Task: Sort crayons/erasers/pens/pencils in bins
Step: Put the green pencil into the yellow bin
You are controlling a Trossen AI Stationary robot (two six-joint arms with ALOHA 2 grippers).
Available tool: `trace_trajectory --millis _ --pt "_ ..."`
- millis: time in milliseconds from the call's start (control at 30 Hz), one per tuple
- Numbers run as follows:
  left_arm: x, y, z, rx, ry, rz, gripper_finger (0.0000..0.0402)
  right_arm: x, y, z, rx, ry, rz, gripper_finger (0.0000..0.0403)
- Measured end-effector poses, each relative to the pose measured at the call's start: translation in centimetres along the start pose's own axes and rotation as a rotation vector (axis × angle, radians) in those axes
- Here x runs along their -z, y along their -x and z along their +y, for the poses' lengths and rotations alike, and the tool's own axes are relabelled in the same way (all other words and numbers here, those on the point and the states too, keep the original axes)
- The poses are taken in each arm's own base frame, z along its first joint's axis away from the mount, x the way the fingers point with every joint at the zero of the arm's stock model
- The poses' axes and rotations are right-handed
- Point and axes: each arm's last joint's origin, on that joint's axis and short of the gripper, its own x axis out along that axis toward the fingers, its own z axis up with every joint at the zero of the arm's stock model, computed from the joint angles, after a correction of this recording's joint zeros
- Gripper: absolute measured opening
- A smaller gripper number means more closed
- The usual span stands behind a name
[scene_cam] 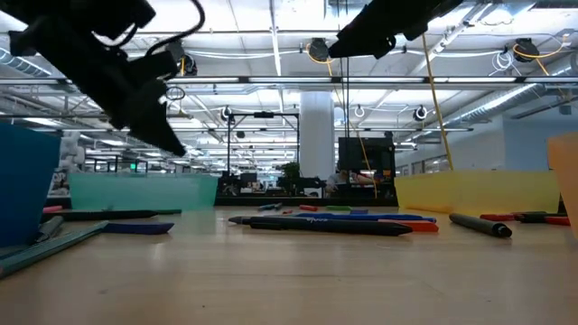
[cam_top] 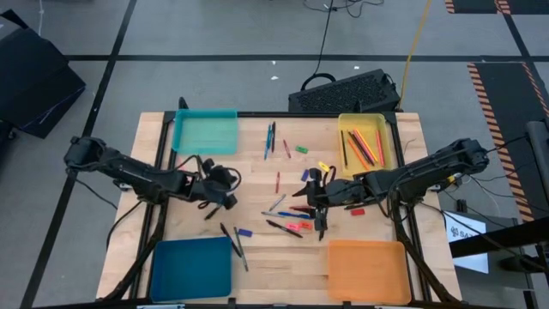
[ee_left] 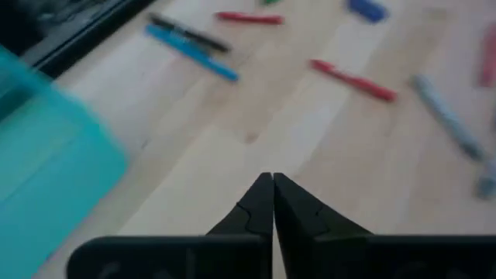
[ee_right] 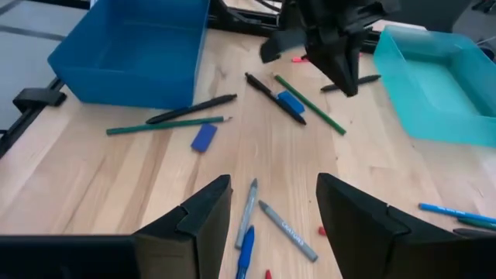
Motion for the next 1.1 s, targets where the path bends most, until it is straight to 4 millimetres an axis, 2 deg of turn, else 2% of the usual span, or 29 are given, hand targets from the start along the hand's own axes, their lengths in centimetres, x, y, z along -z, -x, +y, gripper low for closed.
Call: trace_trajectory --millis 100,333,433,600,800,1100 --pt "1.3 -0.5 0.7 -0.034 0.025 0.012 0.0055 0.0 0.0 0.0 0.0 0.0 0.002 0.0186" --pt "4.8 -1.4 1.7 0.022 0.052 -0.087 0.016 0.0 0.0 0.0 0.001 0.0 0.001 0.0186" --pt "6.0 -1.5 2.4 0.012 0.059 -0.102 0.0187 0.0 0.0 0.0 0.002 0.0 0.002 0.0186" --pt "7.0 -1.7 3.1 0.009 0.081 -0.121 0.0178 0.0 -0.1 0.0 0.004 0.013 0.003 0.0186" --pt "7.0 -1.7 3.1 0.02 0.103 -0.142 0.0153 0.0 -0.2 -0.7 0.028 0.003 0.006 0.0185" --pt "7.4 -2.8 2.7 -0.017 0.134 -0.158 0.0171 0.1 -0.2 -1.0 0.037 0.0 0.006 0.0185"
